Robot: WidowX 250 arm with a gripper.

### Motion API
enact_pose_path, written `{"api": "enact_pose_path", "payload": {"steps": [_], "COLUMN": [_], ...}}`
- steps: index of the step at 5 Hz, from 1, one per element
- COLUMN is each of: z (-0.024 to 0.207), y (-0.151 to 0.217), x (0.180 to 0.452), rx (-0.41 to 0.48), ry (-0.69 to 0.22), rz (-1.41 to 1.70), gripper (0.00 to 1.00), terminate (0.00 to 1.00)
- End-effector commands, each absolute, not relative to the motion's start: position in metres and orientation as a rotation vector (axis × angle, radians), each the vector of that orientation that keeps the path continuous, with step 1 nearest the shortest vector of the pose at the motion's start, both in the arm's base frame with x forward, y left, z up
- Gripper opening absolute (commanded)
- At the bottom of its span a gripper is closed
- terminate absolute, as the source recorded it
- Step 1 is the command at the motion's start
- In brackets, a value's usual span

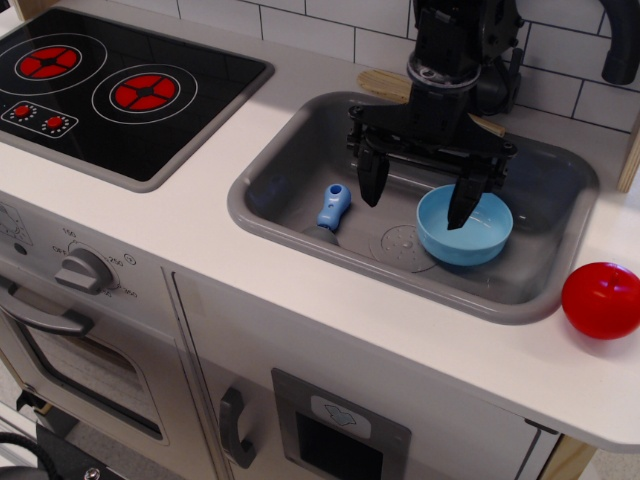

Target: Put spoon in bowl sink

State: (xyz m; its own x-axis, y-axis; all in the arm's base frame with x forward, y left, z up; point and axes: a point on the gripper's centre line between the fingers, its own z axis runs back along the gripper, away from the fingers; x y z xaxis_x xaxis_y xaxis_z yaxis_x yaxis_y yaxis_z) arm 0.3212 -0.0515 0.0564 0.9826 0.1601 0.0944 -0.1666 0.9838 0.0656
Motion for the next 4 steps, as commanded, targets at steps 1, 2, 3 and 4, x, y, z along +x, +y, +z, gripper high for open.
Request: {"api": "enact_pose_path", "payload": {"steps": [1, 2, 3, 4], "z": [0.056, 0.038, 0.031, 0.023], "y": [-0.052, -0.032, -0.004, 0.023], "x": [0.321, 0.338, 0.348, 0.356], "rx": [0.073, 0.057, 0.067, 0.067], "ry": [-0.089, -0.109, -0.160, -0.160], "rz": [0.164, 0.205, 0.207, 0.223], "gripper": [1.00, 1.00, 1.00, 1.00], "terminate": [0.00, 0.00, 0.00, 0.00]}}
